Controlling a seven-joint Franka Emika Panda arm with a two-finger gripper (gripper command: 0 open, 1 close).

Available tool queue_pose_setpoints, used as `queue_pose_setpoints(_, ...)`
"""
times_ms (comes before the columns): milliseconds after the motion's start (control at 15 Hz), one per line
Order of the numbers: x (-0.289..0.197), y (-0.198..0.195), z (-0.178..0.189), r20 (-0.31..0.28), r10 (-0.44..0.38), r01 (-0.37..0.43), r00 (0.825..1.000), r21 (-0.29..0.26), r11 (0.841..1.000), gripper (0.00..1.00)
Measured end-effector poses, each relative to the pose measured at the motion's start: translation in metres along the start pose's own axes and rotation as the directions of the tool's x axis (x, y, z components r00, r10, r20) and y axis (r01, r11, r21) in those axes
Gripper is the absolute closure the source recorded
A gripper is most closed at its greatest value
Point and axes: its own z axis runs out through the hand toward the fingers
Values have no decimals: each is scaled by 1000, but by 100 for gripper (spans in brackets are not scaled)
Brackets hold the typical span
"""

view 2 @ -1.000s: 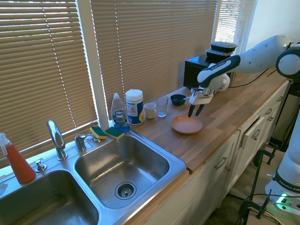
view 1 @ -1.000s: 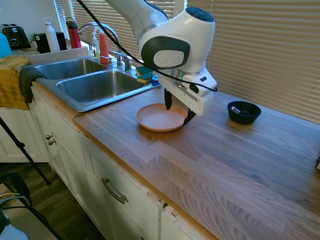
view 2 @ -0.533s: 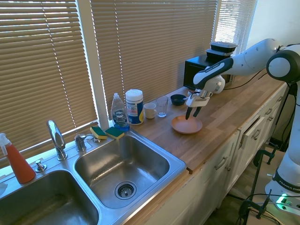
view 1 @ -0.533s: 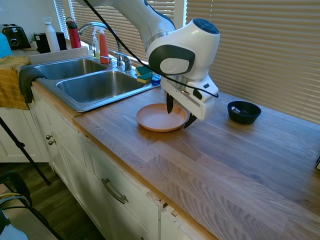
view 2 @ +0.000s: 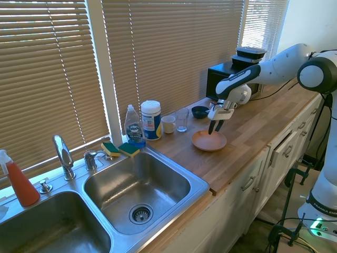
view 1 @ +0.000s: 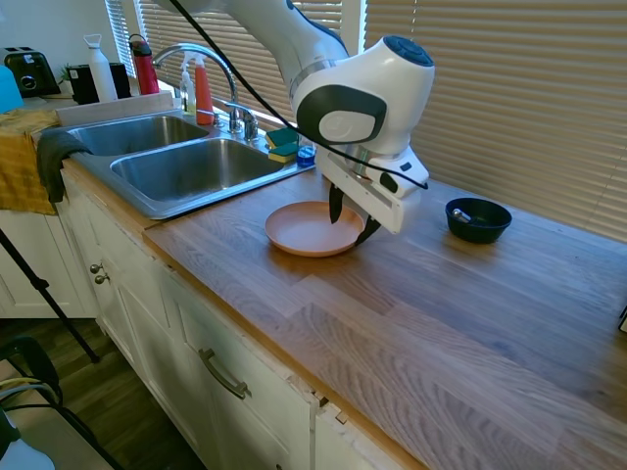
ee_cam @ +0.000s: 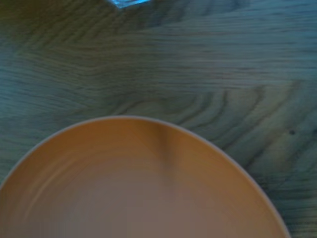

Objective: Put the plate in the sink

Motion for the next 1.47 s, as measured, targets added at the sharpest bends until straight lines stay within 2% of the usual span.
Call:
queue_pose_setpoints(133,1,2,9,11,1,-1,1000,-8,1000,100)
queue_pose_setpoints(667,3,-2,18,32,2,-2,999,17,1000,100)
queue_pose_setpoints(1000,1,-4,16,69,-8,7,998,21,1000,100)
queue_pose_setpoints(1267,-7,-12,0,104,-33,29,994,43,999,100)
queue_pose_setpoints(1467,-27,-34,-26,111,-69,61,991,76,995,100)
